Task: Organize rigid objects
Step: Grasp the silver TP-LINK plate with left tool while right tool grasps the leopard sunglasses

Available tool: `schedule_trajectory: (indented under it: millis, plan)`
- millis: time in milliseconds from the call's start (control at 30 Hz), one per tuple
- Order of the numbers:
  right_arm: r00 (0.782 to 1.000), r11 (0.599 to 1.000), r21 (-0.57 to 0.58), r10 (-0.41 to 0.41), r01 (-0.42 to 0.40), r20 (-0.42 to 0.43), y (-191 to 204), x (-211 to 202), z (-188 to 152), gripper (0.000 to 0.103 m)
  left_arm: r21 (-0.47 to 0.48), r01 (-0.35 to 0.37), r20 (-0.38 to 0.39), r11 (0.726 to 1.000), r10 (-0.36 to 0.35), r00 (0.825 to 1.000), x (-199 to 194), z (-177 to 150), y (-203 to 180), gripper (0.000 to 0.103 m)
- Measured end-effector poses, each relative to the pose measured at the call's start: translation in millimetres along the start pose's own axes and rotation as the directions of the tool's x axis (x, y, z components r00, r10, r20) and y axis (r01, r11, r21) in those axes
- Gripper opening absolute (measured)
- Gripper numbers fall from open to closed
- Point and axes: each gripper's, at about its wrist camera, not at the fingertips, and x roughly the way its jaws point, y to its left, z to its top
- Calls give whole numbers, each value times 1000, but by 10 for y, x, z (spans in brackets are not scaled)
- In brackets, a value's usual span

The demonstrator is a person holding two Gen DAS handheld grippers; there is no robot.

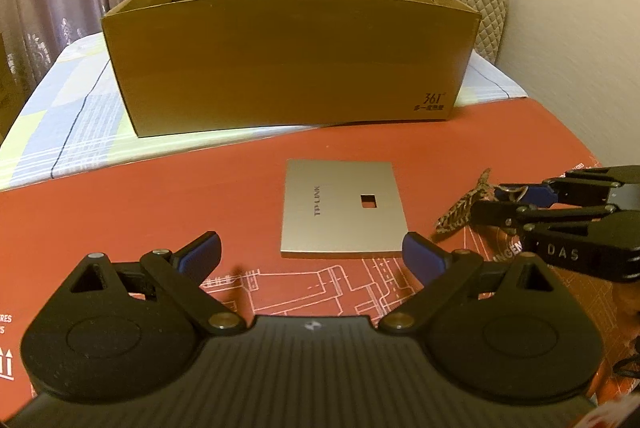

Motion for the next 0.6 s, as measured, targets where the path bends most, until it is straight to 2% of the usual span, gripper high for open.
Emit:
schedule_trajectory:
  millis: [400,600]
  plan:
    - [997,996,53,-75,74,13,-145,-77,55,27,33,19,-12,999,-19,1000,340,127,-223,95]
    - [996,993,86,-84,83,10,-237,-103,48,27,19,18,-23,1000,-17,1000,538,157,-254,95]
